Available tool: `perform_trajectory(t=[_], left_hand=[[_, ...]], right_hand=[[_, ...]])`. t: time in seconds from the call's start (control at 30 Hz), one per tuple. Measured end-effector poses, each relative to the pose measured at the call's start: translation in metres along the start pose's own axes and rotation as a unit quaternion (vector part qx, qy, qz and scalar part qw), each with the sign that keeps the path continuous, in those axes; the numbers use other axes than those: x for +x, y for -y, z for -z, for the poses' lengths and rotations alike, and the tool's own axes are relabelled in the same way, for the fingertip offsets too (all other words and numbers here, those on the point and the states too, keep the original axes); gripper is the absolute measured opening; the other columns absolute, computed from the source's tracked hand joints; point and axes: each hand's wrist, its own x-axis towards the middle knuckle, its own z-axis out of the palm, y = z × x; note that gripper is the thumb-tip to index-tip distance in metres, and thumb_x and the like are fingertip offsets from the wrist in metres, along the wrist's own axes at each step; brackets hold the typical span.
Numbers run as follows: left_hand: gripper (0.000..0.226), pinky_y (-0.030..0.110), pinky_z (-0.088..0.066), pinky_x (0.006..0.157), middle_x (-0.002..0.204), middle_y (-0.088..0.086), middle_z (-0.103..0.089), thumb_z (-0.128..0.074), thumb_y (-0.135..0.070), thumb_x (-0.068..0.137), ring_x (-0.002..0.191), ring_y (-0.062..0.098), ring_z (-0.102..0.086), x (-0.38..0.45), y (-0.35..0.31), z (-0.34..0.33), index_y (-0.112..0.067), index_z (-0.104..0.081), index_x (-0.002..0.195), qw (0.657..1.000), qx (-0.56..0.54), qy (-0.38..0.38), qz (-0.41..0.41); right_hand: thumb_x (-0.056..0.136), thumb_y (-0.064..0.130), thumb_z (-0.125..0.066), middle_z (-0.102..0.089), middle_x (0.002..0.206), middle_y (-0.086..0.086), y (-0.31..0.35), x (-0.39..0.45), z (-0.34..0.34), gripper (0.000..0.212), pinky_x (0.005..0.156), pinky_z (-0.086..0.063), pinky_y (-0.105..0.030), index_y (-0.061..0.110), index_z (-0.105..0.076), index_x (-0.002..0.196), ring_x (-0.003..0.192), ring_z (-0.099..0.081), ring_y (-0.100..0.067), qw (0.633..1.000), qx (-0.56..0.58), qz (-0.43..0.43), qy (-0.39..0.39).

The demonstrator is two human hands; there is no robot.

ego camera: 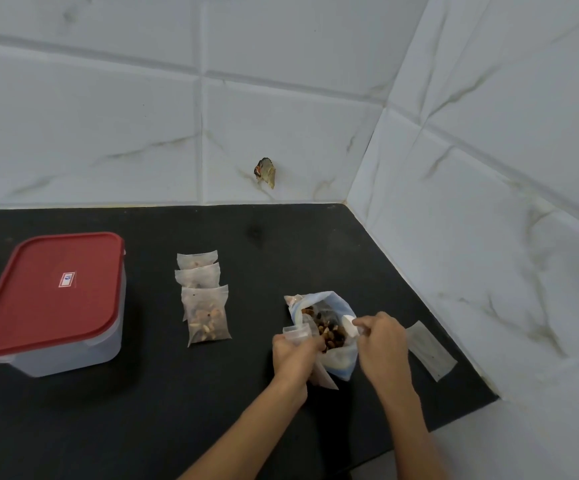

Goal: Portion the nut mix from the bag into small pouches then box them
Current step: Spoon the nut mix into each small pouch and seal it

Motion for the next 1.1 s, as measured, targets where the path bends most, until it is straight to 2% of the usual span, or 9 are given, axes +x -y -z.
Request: perform_trajectory(t=[0.1, 0.2, 0.37, 0.47, 0.57, 0.7, 0.87, 1.0, 1.1], left_hand=[[0.045, 0.040, -0.056, 0.081, 0.102, 0.009, -0.062, -0.071, -0.007, 0.076, 0.093, 0.022, -0.063, 0.001, 0.002, -0.001, -0.013, -0.049, 0.114, 1.000, -0.001, -0.006, -0.003], [0.043, 0.039, -0.056, 0.080, 0.101, 0.009, -0.062, -0.070, -0.005, 0.076, 0.091, 0.021, -0.063, 0.000, 0.002, -0.002, -0.012, -0.048, 0.113, 1.000, -0.005, -0.008, -0.013], [0.041, 0.038, -0.054, 0.081, 0.097, 0.005, -0.058, -0.069, -0.004, 0.077, 0.087, 0.018, -0.059, 0.001, 0.002, -0.001, -0.017, -0.044, 0.108, 1.000, 0.001, -0.008, -0.011], [0.045, 0.040, -0.056, 0.080, 0.101, 0.009, -0.062, -0.071, -0.007, 0.075, 0.091, 0.021, -0.063, 0.001, 0.003, -0.002, -0.013, -0.048, 0.113, 1.000, 0.005, -0.008, -0.013], [0.047, 0.042, -0.057, 0.081, 0.103, 0.010, -0.063, -0.072, -0.009, 0.074, 0.092, 0.023, -0.064, 0.001, 0.003, -0.003, -0.013, -0.050, 0.115, 1.000, 0.000, -0.011, -0.015], [0.048, 0.040, -0.056, 0.082, 0.103, 0.009, -0.063, -0.072, -0.007, 0.074, 0.093, 0.022, -0.063, -0.001, 0.004, -0.003, -0.015, -0.049, 0.115, 1.000, -0.014, 0.000, -0.021], [0.047, 0.033, -0.053, 0.074, 0.102, 0.007, -0.062, -0.070, -0.004, 0.075, 0.091, 0.019, -0.062, -0.002, 0.004, -0.003, -0.017, -0.048, 0.115, 0.999, -0.024, 0.006, -0.030], [0.043, 0.031, -0.052, 0.073, 0.099, 0.006, -0.061, -0.068, -0.002, 0.076, 0.088, 0.017, -0.061, -0.003, 0.007, -0.004, -0.017, -0.047, 0.111, 0.999, -0.027, 0.008, -0.038], [0.042, 0.028, -0.049, 0.066, 0.098, 0.006, -0.061, -0.068, -0.002, 0.076, 0.086, 0.016, -0.060, -0.005, 0.007, -0.006, -0.016, -0.047, 0.109, 0.998, -0.038, 0.007, -0.042]], right_hand=[[0.089, 0.014, -0.060, -0.055, 0.107, -0.003, -0.005, 0.000, -0.003, 0.027, 0.076, -0.041, -0.018, 0.015, -0.065, 0.116, 0.093, -0.051, -0.009, 1.000, 0.006, 0.028, -0.004], [0.091, 0.016, -0.057, -0.053, 0.104, -0.001, -0.005, -0.002, -0.005, 0.026, 0.073, -0.038, -0.017, 0.016, -0.064, 0.116, 0.089, -0.047, -0.007, 0.999, 0.005, 0.036, 0.003], [0.093, 0.011, -0.055, -0.052, 0.103, -0.001, -0.007, -0.005, 0.001, 0.028, 0.074, -0.036, -0.016, 0.014, -0.065, 0.118, 0.091, -0.044, -0.005, 0.994, 0.023, 0.093, -0.044], [0.093, 0.015, -0.056, -0.053, 0.109, -0.002, 0.001, -0.005, -0.003, 0.029, 0.079, -0.041, -0.017, 0.016, -0.061, 0.122, 0.097, -0.045, -0.008, 0.993, -0.038, 0.110, -0.013], [0.091, 0.016, -0.059, -0.054, 0.111, -0.001, -0.001, 0.004, -0.007, 0.030, 0.083, -0.044, -0.019, 0.017, -0.062, 0.121, 0.097, -0.047, -0.008, 0.996, -0.031, 0.078, 0.008], [0.092, 0.007, -0.055, -0.064, 0.114, -0.005, -0.005, 0.013, 0.000, 0.023, 0.080, -0.043, -0.017, 0.013, -0.070, 0.109, 0.099, -0.060, -0.012, 0.997, 0.026, 0.057, 0.038], [0.090, 0.010, -0.059, -0.066, 0.113, -0.006, -0.006, 0.015, -0.005, 0.024, 0.083, -0.049, -0.023, 0.012, -0.068, 0.113, 0.100, -0.062, -0.015, 0.999, 0.049, -0.020, 0.012], [0.091, 0.011, -0.058, -0.066, 0.106, -0.005, 0.002, 0.012, -0.011, 0.022, 0.070, -0.045, -0.017, 0.010, -0.068, 0.110, 0.087, -0.060, -0.010, 0.998, 0.055, -0.010, 0.015], [0.092, 0.016, -0.056, -0.063, 0.098, -0.007, 0.006, 0.015, -0.009, 0.020, 0.066, -0.042, -0.021, 0.006, -0.065, 0.108, 0.079, -0.056, -0.011, 0.998, 0.035, -0.033, 0.040]])
